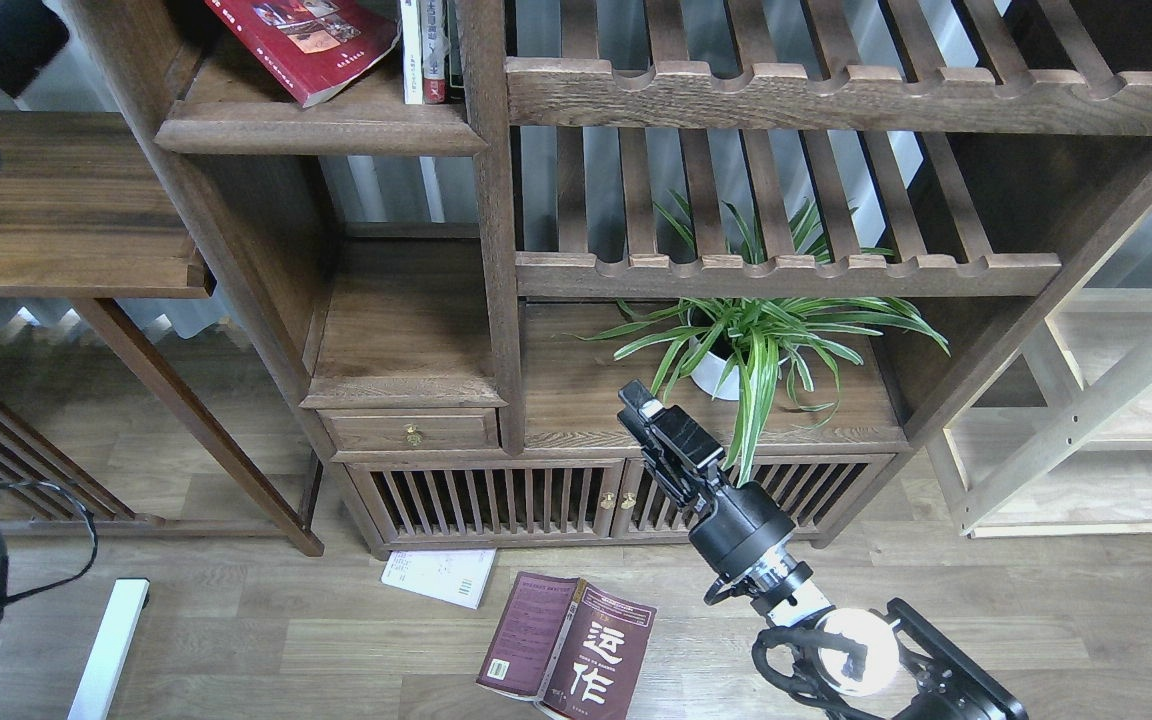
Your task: Organize books on shelf
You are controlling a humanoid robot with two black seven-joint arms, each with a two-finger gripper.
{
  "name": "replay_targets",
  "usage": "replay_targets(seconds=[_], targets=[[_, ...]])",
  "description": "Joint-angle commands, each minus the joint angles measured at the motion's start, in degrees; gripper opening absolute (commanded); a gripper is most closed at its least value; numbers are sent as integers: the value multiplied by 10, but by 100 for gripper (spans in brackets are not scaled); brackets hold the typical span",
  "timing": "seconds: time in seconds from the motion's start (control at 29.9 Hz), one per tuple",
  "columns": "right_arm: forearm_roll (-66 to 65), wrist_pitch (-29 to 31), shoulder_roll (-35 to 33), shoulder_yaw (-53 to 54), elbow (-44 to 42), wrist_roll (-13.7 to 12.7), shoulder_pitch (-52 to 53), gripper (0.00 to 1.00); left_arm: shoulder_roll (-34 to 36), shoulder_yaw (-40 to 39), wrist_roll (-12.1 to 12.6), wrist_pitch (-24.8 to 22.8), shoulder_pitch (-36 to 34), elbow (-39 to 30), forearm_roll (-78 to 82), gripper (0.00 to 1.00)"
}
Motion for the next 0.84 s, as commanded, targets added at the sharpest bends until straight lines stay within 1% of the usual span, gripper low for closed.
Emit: replay_targets(seconds=[0.0, 0.07, 0.2, 0.23, 0.3, 0.5, 0.7, 0.8], targets=[[0, 0, 0, 0, 0, 0, 0, 57, -15, 30, 0, 0, 35, -48, -26, 99], [0, 0, 0, 0, 0, 0, 0, 57, -45, 37, 0, 0, 57, -69, -28, 99], [0, 0, 0, 0, 0, 0, 0, 57, -146, 65, 0, 0, 125, -99, -25, 99], [0, 0, 0, 0, 0, 0, 0, 57, -153, 74, 0, 0, 137, -101, -23, 99], [0, 0, 0, 0, 0, 0, 1, 57, -153, 104, 0, 0, 165, -103, -23, 99], [0, 0, 0, 0, 0, 0, 13, 57, -153, 161, 0, 0, 204, -102, -23, 99], [0, 0, -1, 0, 0, 1, 22, 57, -153, 190, 0, 0, 253, -102, -23, 99], [-1, 0, -1, 0, 0, 1, 22, 57, -153, 190, 0, 0, 261, -102, -23, 99]])
